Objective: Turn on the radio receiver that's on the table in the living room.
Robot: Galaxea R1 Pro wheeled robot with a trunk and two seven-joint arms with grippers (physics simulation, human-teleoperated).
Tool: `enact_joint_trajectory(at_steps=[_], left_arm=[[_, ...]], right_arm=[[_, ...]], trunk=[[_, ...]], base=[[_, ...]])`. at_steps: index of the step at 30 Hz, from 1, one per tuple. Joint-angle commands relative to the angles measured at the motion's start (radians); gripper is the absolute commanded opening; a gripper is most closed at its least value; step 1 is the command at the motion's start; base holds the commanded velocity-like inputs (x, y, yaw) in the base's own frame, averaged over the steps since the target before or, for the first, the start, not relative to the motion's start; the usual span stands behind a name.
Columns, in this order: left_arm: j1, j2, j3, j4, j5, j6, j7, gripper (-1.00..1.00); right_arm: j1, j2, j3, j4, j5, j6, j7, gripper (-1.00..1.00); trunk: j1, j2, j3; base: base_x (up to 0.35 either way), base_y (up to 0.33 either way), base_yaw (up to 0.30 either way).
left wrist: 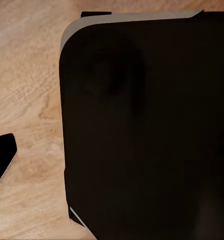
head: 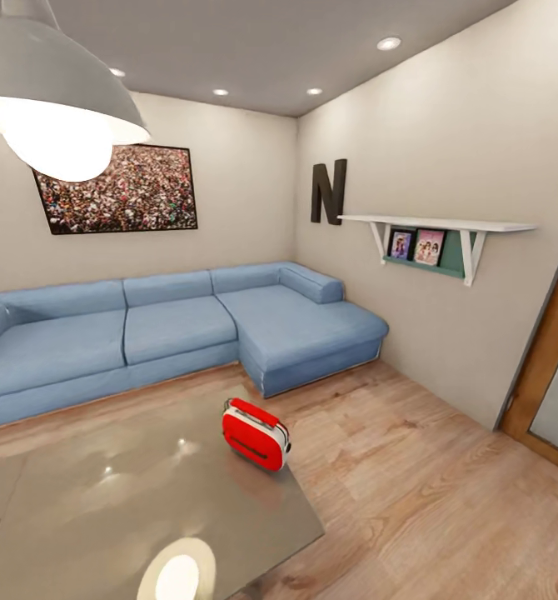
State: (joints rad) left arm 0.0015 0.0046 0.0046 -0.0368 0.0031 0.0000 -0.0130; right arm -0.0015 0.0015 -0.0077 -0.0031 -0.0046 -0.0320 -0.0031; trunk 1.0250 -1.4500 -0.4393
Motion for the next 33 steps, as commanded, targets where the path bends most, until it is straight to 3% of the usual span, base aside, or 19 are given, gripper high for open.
enact_joint_trajectory(at_steps=[1,13,33], left_arm=[[0.0,0.0,0.0,0.0,0.0,0.0,0.0,1.0],[0.0,0.0,0.0,0.0,0.0,-0.003,0.0,1.0],[0.0,0.0,0.0,0.0,0.0,-0.003,0.001,1.0]], right_arm=[[0.0,0.0,0.0,0.0,0.0,0.0,0.0,1.0],[0.0,0.0,-0.001,0.0,-0.001,0.0,0.0,1.0],[0.0,0.0,-0.001,0.0,-0.003,0.001,0.0,1.0]], trunk=[[0.0,0.0,0.0],[0.0,0.0,0.0],[0.0,0.0,0.0]], base=[[0.324,0.0,0.0],[0.29,0.0,0.0],[0.022,0.0,0.0]])
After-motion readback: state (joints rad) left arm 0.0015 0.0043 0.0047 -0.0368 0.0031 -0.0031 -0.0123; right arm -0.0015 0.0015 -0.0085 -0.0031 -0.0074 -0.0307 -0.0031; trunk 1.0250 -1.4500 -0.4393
